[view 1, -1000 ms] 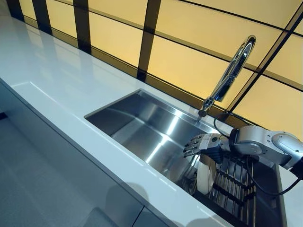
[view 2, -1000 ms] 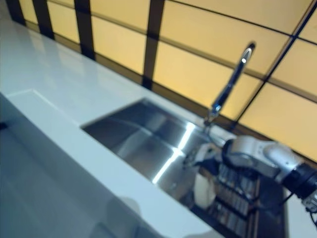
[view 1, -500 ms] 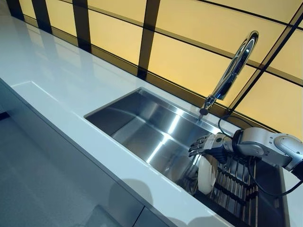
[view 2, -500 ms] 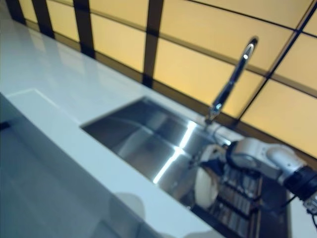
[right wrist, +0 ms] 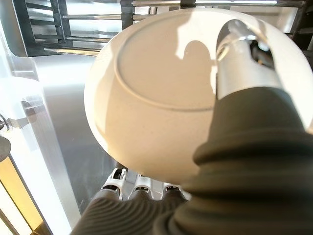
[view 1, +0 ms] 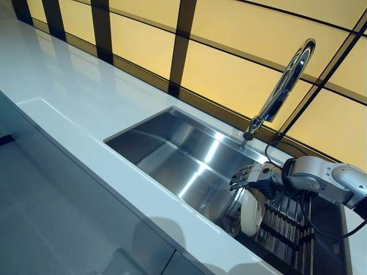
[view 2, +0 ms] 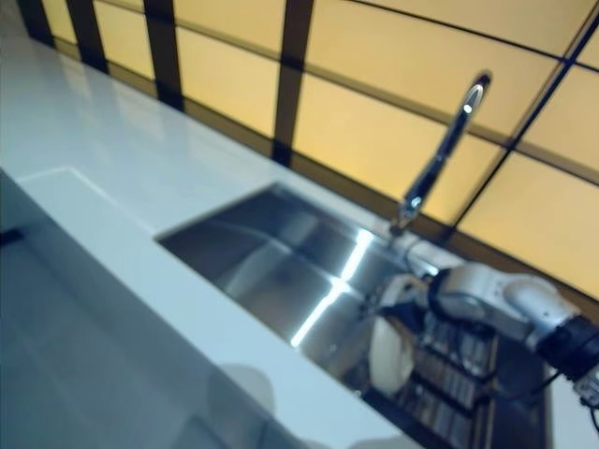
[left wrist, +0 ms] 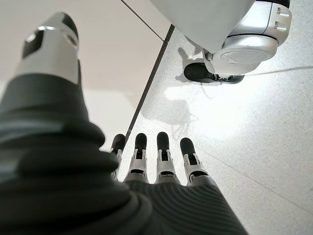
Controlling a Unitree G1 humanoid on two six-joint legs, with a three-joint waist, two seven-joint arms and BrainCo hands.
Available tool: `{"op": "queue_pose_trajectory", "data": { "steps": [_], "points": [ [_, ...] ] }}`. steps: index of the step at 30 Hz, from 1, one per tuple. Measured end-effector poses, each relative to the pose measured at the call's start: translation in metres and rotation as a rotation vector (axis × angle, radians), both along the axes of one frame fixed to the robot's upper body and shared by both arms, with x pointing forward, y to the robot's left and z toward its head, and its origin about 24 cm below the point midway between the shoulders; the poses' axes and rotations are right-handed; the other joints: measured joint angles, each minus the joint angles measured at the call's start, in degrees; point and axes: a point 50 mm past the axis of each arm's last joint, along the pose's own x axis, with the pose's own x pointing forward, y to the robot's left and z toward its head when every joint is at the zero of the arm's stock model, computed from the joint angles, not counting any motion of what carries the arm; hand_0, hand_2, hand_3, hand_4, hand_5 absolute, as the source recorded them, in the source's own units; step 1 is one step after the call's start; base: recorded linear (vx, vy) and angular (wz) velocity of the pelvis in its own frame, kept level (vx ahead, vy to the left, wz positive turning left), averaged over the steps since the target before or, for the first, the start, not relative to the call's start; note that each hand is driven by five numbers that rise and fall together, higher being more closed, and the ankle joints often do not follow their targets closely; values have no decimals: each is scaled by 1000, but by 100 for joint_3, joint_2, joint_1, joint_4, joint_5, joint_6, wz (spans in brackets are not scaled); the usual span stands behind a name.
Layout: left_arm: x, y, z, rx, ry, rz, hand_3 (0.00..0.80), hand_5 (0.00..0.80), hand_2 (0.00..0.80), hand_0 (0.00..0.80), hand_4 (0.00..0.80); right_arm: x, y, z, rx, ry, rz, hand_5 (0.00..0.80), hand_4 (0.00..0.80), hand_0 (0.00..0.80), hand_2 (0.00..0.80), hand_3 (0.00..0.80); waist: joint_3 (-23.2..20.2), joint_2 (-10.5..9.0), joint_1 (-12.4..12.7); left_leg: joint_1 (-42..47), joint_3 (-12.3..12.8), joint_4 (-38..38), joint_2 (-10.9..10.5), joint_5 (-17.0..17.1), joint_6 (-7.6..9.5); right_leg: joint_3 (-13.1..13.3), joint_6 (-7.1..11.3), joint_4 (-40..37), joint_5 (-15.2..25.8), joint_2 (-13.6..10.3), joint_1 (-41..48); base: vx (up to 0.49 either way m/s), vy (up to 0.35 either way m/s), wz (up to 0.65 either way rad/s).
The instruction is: Take plates into dishwasher
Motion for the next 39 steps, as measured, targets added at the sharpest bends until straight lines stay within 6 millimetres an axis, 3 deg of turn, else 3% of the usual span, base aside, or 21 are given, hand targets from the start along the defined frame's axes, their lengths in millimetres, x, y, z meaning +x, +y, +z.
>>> {"op": "queue_pose_trajectory", "data": {
  "steps": [2, 3, 8, 9, 21, 29, 33, 35, 36, 37, 39],
  "points": [
    [0, 0, 0, 0, -1, -1, 0, 0, 0, 0, 0, 0, 0, 0, 2, -1, -1, 0, 0, 0, 0, 0, 4, -7, -2, 0, 0, 0, 0, 0, 0, -1, 0, 0, 0, 0, 0, 0, 0, 0],
    [0, 0, 0, 0, -1, -1, 0, 0, 0, 0, 0, 0, 0, 0, 4, -3, -1, 66, 66, 66, 66, 66, 8, -14, -3, -1, 0, -1, 0, 0, 0, -1, 0, 0, -1, 1, -1, 0, 0, 0],
    [0, 0, 0, 1, -1, -1, 0, 0, 0, 0, 0, 1, -1, 0, 6, -3, -4, 151, 151, 151, 151, 151, 24, -46, 0, -3, -1, -2, 0, 0, 0, -1, 1, 0, -2, 1, -2, 0, 0, 0],
    [1, 0, 0, 1, -2, -2, 0, 0, 0, 0, 0, 1, -1, 0, 7, -4, -4, 207, 207, 207, 207, 207, 29, -56, -1, -3, -2, -1, 0, 0, 0, -2, 0, 0, -3, 1, -2, 0, 0, 0],
    [3, 2, 2, 23, 2, -35, 0, 0, 0, 0, 0, 1, -1, 0, 8, -4, -5, 295, 295, 295, 295, 295, 42, -81, 1, -9, -3, -2, 0, -1, -1, -3, 1, 0, -7, 0, -7, 0, 0, 0],
    [3, 2, 2, 23, 1, -35, 0, 0, 0, 0, 0, 1, -1, -1, 4, -1, -8, 433, 433, 433, 433, 433, 41, -84, -5, -11, -3, -2, 2, -1, -1, -3, 0, 0, -9, 2, -9, 0, 0, 0],
    [3, 3, 2, 24, 1, -35, 0, 0, 0, 0, 0, 1, -3, -1, -2, -2, -13, 574, 574, 574, 574, 574, 37, -89, -6, -10, -3, 2, 3, -1, -1, -3, 0, 1, -9, 3, -8, 0, 0, 0],
    [4, 3, 2, 24, 0, -35, 0, 0, 0, 0, 0, 1, -3, -2, -9, -2, -13, 696, 696, 696, 696, 696, 37, -95, -6, -11, -3, 6, 3, -1, -1, -3, 0, 2, -9, 3, -7, 0, 0, 0],
    [4, 3, 2, 24, 0, -35, 0, 0, 0, 0, 0, 1, -3, -2, -11, 0, -15, 715, 715, 715, 715, 715, 37, -98, -6, -11, -3, 7, 3, -1, -2, -3, 0, 2, -9, 3, -7, 0, 0, 0],
    [4, 3, 2, 24, 0, -35, 0, 0, 0, 0, 0, 0, -5, -4, -14, 5, -20, 800, 800, 800, 800, 800, 39, -102, -5, -12, -3, 9, 3, -1, -2, -3, 0, 3, -9, 3, -6, 0, 0, 0],
    [3, 3, 2, 24, 1, -35, 0, 0, 0, 0, 0, 0, -6, -6, -17, 10, -26, 800, 800, 800, 800, 800, 40, -101, -6, -13, -3, 10, 3, -1, -2, -3, 0, 3, -9, 3, -7, 0, 0, 0]
  ]
}}
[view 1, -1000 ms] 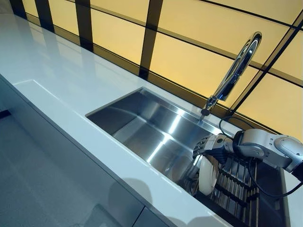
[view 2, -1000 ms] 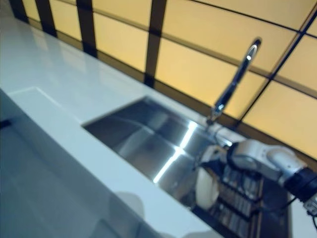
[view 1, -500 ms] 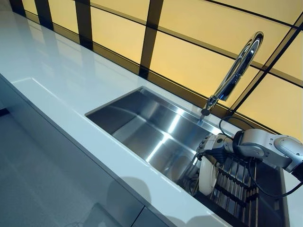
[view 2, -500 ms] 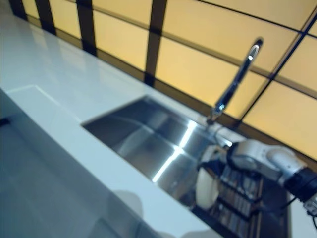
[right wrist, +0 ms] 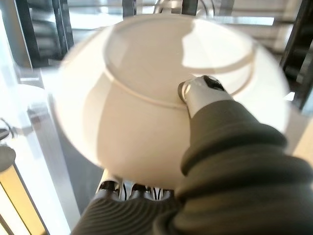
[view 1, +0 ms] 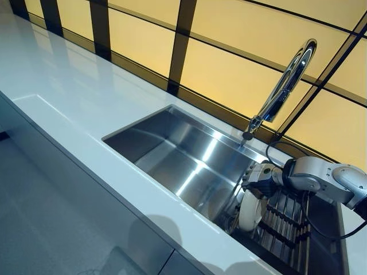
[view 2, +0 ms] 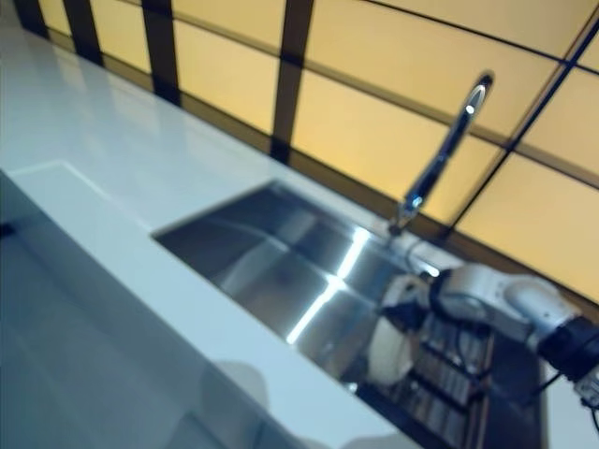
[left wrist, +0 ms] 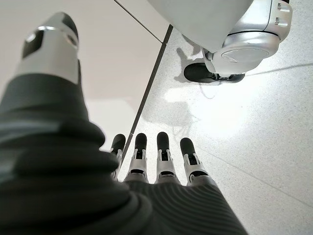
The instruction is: Take plates into dishwasher
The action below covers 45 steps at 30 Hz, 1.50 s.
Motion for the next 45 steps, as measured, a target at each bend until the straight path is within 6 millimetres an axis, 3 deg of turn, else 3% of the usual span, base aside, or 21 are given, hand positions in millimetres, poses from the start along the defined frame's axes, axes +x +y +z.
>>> {"op": "queue_pose_trajectory", "data": {
  "steps": [31, 42, 45],
  "points": [
    [1, 0, 0, 0, -4, -1, 0, 0, 0, 0, 0, -1, -1, 0, 5, -2, -5, 800, 800, 800, 800, 800, -1, 1, -118, 4, 4, -4, -3, 0, 0, 4, -3, 1, -1, -4, -2, 0, 0, 0],
    [6, -1, 1, -1, -16, -4, 0, 0, 0, 0, 0, -7, -15, -4, -20, 24, -57, 800, 800, 800, 800, 800, -11, -4, -148, 25, 34, -9, -1, -1, 0, 23, -16, 4, 8, -5, 0, 0, 0, 0],
    [6, 0, 1, 0, -15, -2, 0, 0, 0, 0, 0, -10, -20, -7, -35, 43, -71, 800, 800, 800, 800, 800, -21, -6, -166, 30, 142, -7, 8, -1, 1, 49, -24, 6, 14, -5, -5, 1, 22, -5]
  ]
}}
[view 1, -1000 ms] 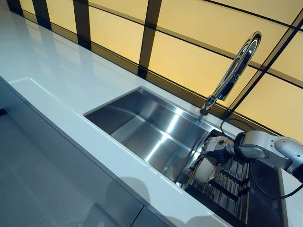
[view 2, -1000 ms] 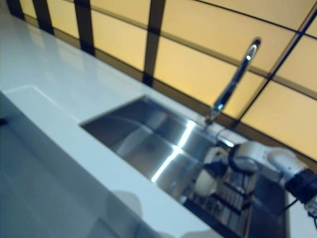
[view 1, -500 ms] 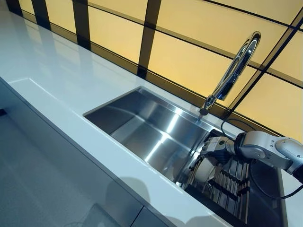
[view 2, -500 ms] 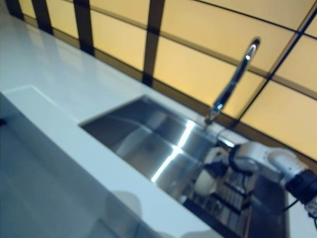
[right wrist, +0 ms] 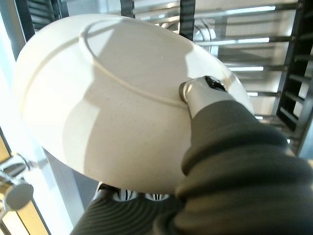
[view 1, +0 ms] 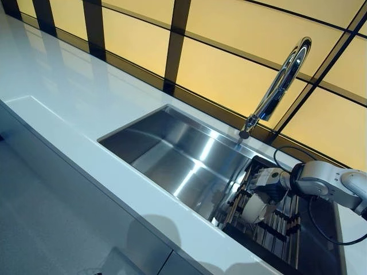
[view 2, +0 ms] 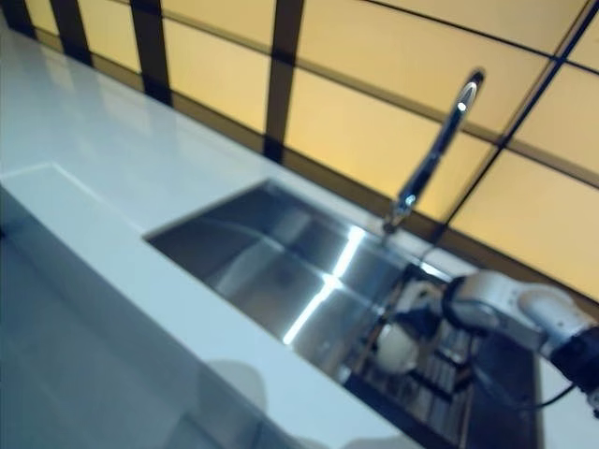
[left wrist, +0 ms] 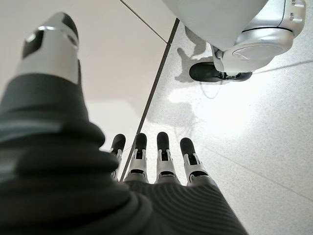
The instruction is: Take plates into dishwasher
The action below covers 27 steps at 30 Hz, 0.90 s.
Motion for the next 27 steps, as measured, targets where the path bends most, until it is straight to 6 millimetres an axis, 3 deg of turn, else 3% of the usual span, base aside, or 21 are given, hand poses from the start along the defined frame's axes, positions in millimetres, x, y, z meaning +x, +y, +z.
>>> {"op": "queue_pose_trajectory", "data": {
  "steps": [14, 21, 27],
  "points": [
    [2, 1, 1, 0, -4, 7, 0, 0, 0, 0, 0, -7, -7, 9, -43, -27, 10, 800, 800, 800, 800, 800, -44, -55, -236, 89, 190, -28, 26, -1, 2, 137, 3, 1, 4, 15, -1, -7, 8, -4],
    [1, 1, 0, 1, -2, 8, 0, 0, 0, 0, 0, -4, -13, 28, -45, -137, 10, 800, 800, 800, 800, 800, -100, -96, -322, 107, 343, -29, 28, -1, 5, 222, 1, 6, 22, 12, -48, -6, 35, -6],
    [-1, -3, -2, -10, 4, 11, 0, 0, 0, 0, 0, -2, -13, 58, -28, -287, 30, 800, 800, 800, 800, 800, -141, -50, -466, 123, 388, -37, 28, -1, 7, 268, 7, 6, 28, 10, -58, 2, 36, -4]
  ]
}}
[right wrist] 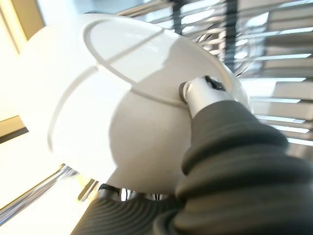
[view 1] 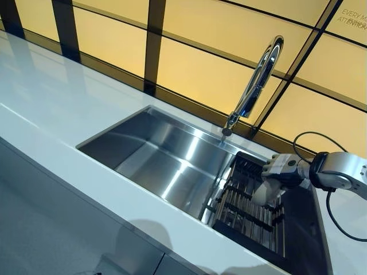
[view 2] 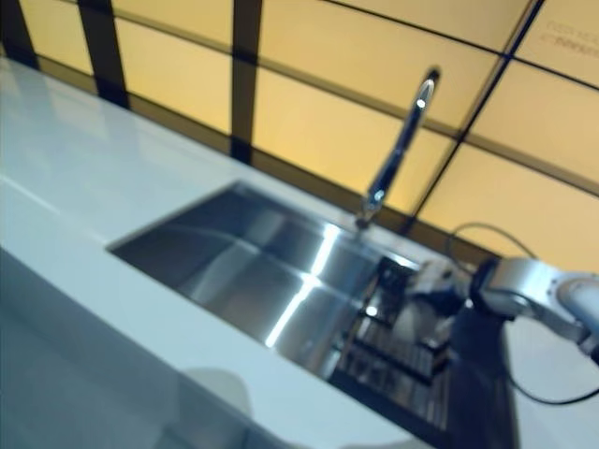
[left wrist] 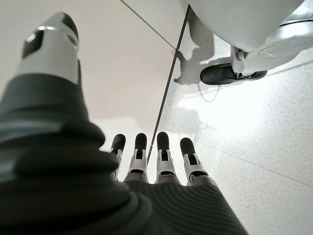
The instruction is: Take plates into dishwasher
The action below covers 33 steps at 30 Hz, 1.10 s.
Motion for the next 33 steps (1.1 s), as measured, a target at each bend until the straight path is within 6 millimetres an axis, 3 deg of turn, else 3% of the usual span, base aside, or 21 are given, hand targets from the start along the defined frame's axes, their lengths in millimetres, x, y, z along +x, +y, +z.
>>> {"op": "queue_pose_trajectory", "data": {
  "steps": [7, 11, 16, 19, 24, 29, 33],
  "points": [
    [-2, -7, -3, -16, 3, 4, 0, 0, 0, 0, 0, -6, -6, 25, -51, -84, -5, 800, 800, 800, 800, 800, -89, 163, -128, 73, 115, -71, 5, 8, 15, 78, 8, -2, 4, 0, 0, 6, 46, -7],
    [-6, -12, -6, -28, 10, 10, 0, 0, 0, 0, 0, -5, -8, 38, 12, -144, -35, 800, 800, 800, 800, 800, -157, 283, -175, 99, 239, -108, 7, 5, 25, 197, 25, -3, 17, 4, -40, 16, 52, -14],
    [-11, -17, -9, -42, 20, 14, 0, 0, 0, 0, 0, -8, -15, 78, 277, -301, -91, 800, 800, 800, 800, 800, -191, 451, -333, 160, 308, -127, -13, -9, 62, 283, 36, -2, 25, -14, -41, 15, 89, -9],
    [-12, -18, -10, -45, 22, 15, 0, 0, 0, 0, 0, -12, -33, 95, 439, -415, -162, 800, 800, 800, 800, 800, -232, 547, -434, 174, 399, -126, -24, -28, 87, 360, 53, 0, 43, -31, -64, -2, 80, -12],
    [-14, -22, -11, -56, 28, 16, 0, 0, 0, 0, 0, -16, -60, 91, 634, -464, -288, 800, 800, 800, 800, 800, -246, 693, -635, 220, 547, -129, -63, -57, 135, 524, 89, -3, 86, -70, -96, -1, 58, -16],
    [-15, -21, -12, -57, 30, 21, 0, 0, 0, 0, 0, -24, -87, 84, 1093, -491, -403, 800, 800, 800, 800, 800, -248, 763, -795, 274, 738, -132, -119, -96, 188, 749, 139, 27, 121, -100, -168, -9, 64, -20],
    [-13, -24, -12, -65, 23, 22, 0, 0, 0, 0, 0, -22, -94, 71, 1380, -464, -442, 800, 800, 800, 800, 800, -246, 805, -958, 282, 844, -134, -152, -121, 234, 865, 188, 48, 134, -121, -189, -6, 79, -19]
  ]
}}
